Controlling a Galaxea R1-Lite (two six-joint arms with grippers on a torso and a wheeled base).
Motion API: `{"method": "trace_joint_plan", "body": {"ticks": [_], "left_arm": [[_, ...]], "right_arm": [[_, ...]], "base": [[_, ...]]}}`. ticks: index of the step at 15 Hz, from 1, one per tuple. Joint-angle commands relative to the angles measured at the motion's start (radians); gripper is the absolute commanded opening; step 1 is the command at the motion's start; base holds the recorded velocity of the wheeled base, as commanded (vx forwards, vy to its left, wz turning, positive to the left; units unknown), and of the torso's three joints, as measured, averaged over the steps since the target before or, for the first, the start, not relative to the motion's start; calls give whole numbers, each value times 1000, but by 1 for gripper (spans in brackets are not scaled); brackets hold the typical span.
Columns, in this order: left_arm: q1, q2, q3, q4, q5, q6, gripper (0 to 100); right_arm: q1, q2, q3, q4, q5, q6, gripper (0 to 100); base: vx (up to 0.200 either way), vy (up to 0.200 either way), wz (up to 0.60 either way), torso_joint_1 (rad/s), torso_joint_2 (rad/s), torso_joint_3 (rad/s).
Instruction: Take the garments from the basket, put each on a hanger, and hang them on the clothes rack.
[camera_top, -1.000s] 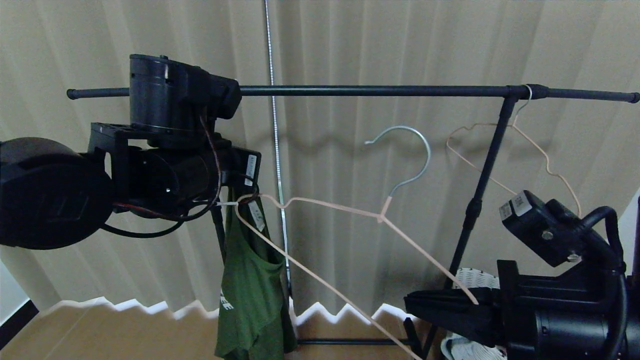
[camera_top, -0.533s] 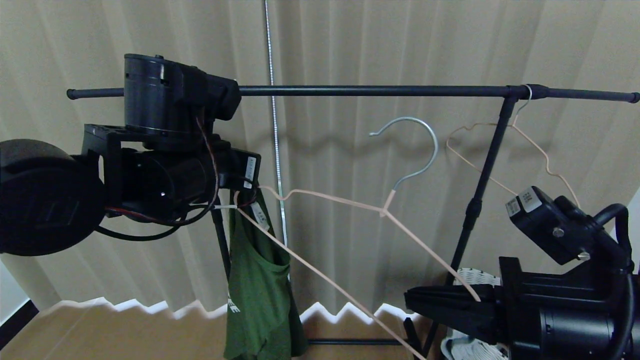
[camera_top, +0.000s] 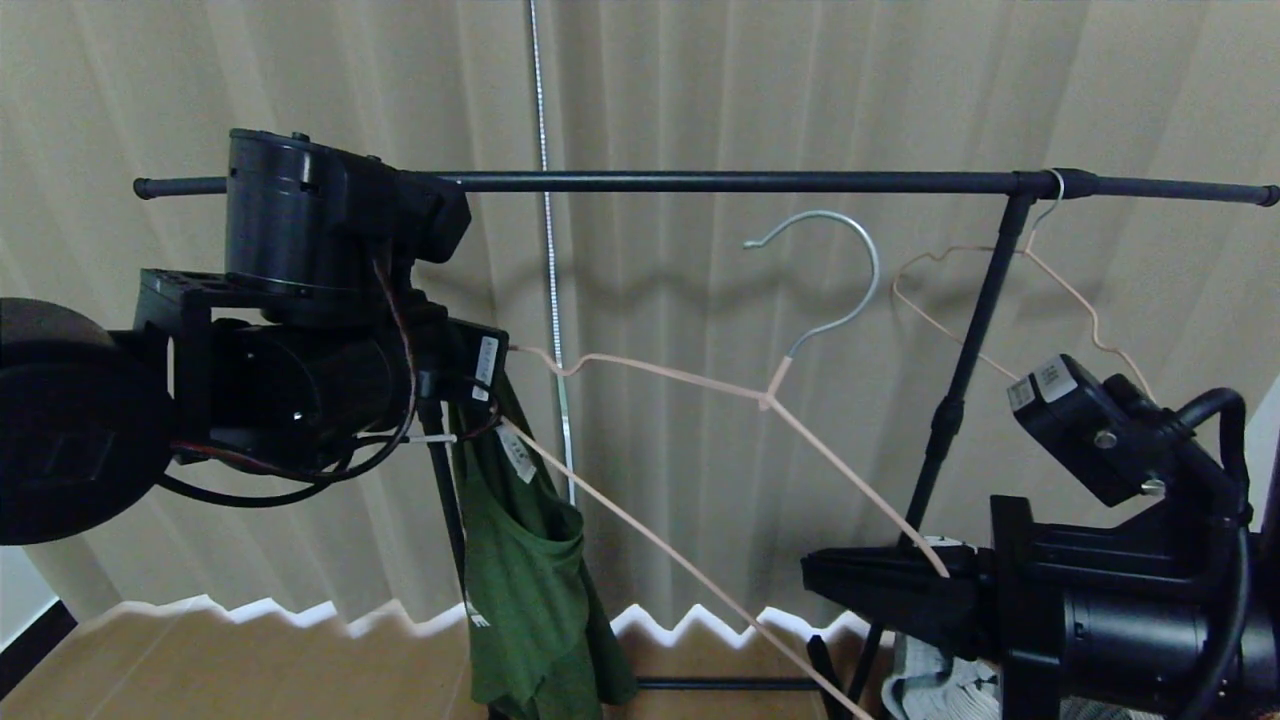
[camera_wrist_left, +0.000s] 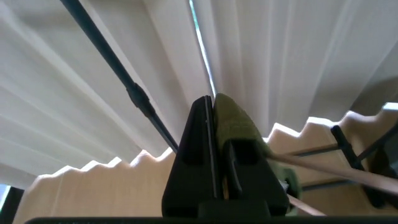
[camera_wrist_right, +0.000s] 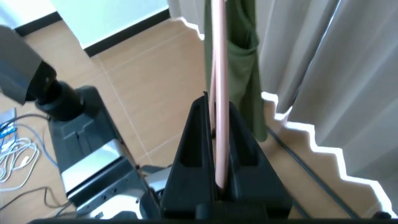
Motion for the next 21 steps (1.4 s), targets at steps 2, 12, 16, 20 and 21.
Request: {"method": "trace_joint_plan", "body": {"ticks": [2, 12, 16, 20, 21], "left_arm": [[-22, -9, 1, 3, 1, -32, 0], [-167, -72, 2, 28, -19, -81, 0], [-233, -104, 1, 29, -131, -81, 0], [-256, -136, 19, 28, -216, -81, 0], [-256, -141, 21, 29, -222, -81, 0]], "right_arm": [[-5, 79, -5, -53, 0, 1, 0], [-5, 321, -122, -148, -1, 3, 0], [-5, 367, -165, -148, -1, 4, 0], [-10, 369, -172, -148, -1, 4, 0], [-13, 369, -174, -148, -1, 4, 0]], "base": [[0, 0, 0, 0, 0, 0], [0, 0, 0, 0, 0, 0], [0, 0, 0, 0, 0, 0], [0, 0, 0, 0, 0, 0], [0, 0, 0, 0, 0, 0]]}}
